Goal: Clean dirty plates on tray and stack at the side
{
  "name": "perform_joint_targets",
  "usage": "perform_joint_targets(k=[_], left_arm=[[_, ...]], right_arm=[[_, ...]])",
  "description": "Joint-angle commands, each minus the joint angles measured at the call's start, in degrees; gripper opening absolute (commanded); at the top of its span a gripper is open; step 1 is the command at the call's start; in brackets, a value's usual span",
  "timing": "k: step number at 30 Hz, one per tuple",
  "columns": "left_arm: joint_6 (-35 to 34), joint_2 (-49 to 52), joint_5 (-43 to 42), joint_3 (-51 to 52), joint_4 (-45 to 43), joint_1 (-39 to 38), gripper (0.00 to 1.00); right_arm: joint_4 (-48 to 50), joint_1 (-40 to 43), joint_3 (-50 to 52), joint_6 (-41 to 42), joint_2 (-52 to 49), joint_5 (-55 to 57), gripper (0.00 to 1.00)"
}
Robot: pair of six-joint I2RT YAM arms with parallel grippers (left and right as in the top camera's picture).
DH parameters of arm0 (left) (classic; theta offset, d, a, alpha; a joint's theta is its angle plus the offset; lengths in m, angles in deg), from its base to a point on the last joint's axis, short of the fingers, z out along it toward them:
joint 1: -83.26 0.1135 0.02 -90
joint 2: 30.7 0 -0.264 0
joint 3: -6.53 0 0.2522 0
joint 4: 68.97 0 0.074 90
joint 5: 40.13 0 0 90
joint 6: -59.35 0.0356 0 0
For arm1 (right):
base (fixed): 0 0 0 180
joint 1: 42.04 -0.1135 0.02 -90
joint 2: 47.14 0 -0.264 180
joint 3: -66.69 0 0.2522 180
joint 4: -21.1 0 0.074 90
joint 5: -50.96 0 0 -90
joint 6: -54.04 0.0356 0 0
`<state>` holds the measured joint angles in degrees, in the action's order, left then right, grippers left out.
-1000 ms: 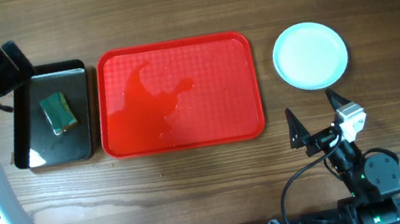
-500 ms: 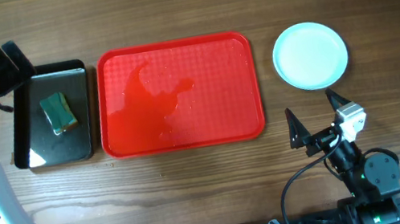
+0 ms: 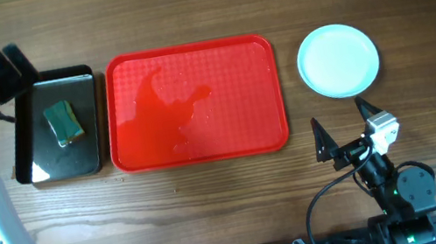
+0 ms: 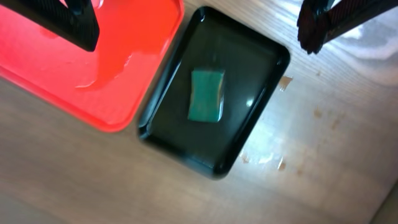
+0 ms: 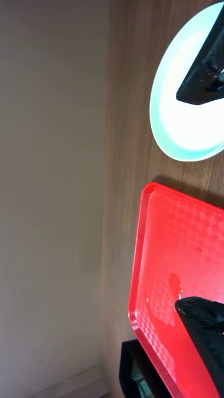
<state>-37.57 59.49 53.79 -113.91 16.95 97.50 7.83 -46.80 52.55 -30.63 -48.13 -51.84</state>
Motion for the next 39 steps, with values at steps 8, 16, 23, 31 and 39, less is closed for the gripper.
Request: perform_joint_targets(k=[8, 16, 23, 31, 39], left_arm=[[-1.05, -31.34, -7.45, 40.50, -37.20, -11.61, 1.00], [-1.03, -59.30, -7.54, 79.56, -61.46, -11.56, 1.00], [-0.81, -77.59, -6.86, 94.36, -65.02, -11.34, 1.00], [-0.76, -89.29, -5.60, 103.41, -68.67, -10.95, 1.00], [-0.81, -90.03, -5.62, 106.36, -67.82, -10.97, 1.00]], right_arm=[[0.35, -0.28, 0.09, 0.87, 0.79, 0.98, 0.99], [0.35, -0.28, 0.09, 0.87, 0.79, 0.98, 0.99], [0.35, -0.28, 0.09, 0.87, 0.79, 0.98, 0.99], [0.35, -0.28, 0.09, 0.85, 0.79, 0.98, 0.99], [0.35, -0.28, 0.09, 0.87, 0.79, 0.98, 0.99]])
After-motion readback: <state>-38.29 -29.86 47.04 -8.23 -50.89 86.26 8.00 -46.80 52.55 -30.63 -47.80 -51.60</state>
